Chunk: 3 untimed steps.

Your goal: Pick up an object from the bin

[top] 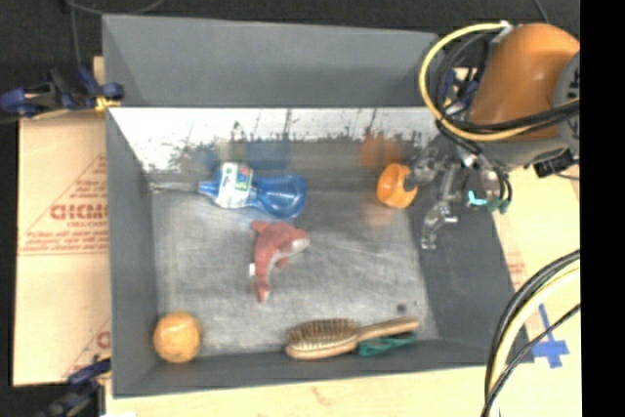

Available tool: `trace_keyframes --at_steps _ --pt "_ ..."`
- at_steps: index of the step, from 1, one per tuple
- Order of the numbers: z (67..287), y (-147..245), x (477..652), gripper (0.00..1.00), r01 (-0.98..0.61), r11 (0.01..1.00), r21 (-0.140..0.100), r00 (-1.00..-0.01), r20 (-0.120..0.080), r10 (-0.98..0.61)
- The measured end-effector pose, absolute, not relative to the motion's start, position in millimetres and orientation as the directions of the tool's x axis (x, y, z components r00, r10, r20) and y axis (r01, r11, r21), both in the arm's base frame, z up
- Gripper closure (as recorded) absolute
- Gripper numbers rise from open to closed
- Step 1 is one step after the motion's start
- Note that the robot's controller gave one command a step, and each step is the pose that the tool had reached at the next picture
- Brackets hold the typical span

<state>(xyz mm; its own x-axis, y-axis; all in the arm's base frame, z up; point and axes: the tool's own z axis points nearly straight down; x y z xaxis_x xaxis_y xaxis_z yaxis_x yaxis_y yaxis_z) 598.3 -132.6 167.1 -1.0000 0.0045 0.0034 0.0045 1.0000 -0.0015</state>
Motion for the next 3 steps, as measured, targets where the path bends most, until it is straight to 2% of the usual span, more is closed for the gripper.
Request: trace_keyframes --at_steps 1,2,3 --pt "172 -132 600.1 0.0 0.002 1.0 -0.003 -1.0 -0.005 0.002" --pt "181 -97 567.6 0.0 0.059 0.998 0.0 -0.998 -0.003 0.059" --pt "180 -78 604.3 0.0 0.041 0.999 -0.001 -0.999 -0.004 0.041"
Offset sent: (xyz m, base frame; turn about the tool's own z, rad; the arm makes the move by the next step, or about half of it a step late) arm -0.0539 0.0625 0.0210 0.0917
